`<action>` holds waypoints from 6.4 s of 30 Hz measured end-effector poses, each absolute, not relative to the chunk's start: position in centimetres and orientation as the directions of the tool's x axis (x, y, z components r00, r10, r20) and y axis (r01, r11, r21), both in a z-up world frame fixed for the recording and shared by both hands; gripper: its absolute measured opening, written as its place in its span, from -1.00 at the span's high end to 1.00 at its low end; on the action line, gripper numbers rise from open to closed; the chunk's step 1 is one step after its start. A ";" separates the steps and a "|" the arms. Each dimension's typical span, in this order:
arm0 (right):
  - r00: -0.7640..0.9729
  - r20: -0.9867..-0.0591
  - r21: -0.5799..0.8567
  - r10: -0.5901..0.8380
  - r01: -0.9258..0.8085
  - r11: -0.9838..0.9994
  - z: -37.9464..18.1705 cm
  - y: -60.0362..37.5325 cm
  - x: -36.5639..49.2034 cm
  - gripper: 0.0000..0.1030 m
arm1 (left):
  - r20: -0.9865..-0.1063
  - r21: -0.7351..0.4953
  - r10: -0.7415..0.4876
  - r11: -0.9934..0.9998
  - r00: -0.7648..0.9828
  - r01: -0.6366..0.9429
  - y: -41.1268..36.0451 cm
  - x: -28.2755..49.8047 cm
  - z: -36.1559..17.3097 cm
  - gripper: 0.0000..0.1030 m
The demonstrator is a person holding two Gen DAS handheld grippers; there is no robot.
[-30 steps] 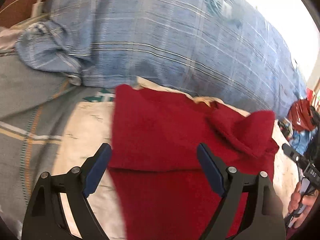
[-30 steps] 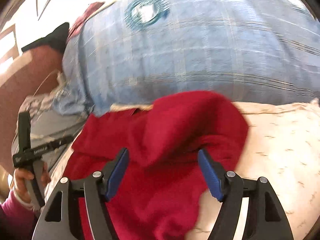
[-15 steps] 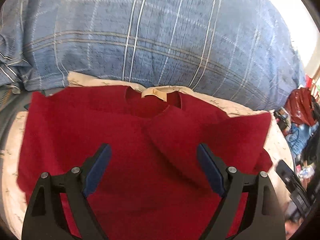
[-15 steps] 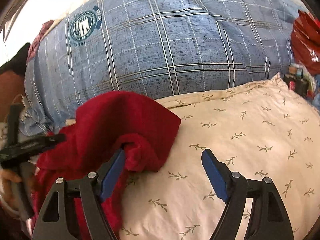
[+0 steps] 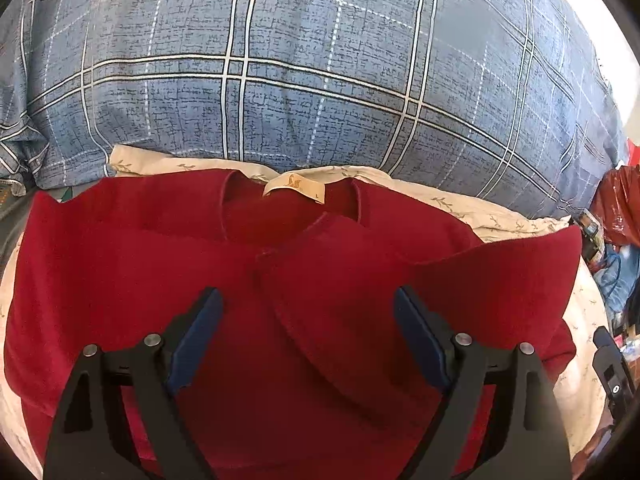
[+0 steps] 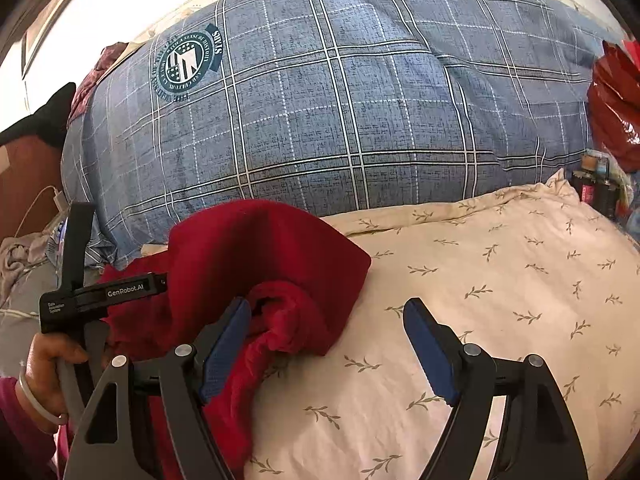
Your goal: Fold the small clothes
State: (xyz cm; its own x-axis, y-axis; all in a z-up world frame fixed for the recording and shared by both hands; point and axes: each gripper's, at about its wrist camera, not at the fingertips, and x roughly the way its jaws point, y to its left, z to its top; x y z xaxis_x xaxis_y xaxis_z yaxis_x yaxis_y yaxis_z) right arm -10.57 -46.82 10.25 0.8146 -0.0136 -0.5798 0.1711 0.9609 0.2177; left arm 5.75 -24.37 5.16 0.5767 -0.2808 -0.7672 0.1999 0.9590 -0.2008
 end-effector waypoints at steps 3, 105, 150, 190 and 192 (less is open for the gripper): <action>0.813 -0.582 0.226 -0.013 0.177 0.958 10.2 -47.1 -10.6 -0.58 | -0.767 -0.197 -0.277 0.960 0.579 0.197 -24.3 5.7 5.2 -0.68; 0.625 -0.780 0.067 -0.020 0.115 0.991 7.2 -43.4 -7.2 0.36 | -0.765 -0.145 -0.182 0.983 0.618 0.111 -12.4 1.1 4.6 -0.10; 0.642 -0.765 0.227 0.053 0.192 0.955 8.2 -44.8 -9.6 -0.06 | -0.774 -0.151 -0.184 0.983 0.606 0.105 -10.7 -0.4 5.4 -0.38; 0.471 -0.836 0.351 0.283 0.062 0.934 6.4 -39.6 -27.2 -0.30 | -0.866 -0.214 -0.250 0.968 0.433 0.131 -7.1 -21.3 4.0 -0.41; 0.469 -0.837 0.349 0.281 0.063 0.935 6.1 -39.6 -27.9 -0.30 | -0.871 -0.207 -0.245 0.969 0.427 0.134 -7.2 -22.0 3.6 -0.41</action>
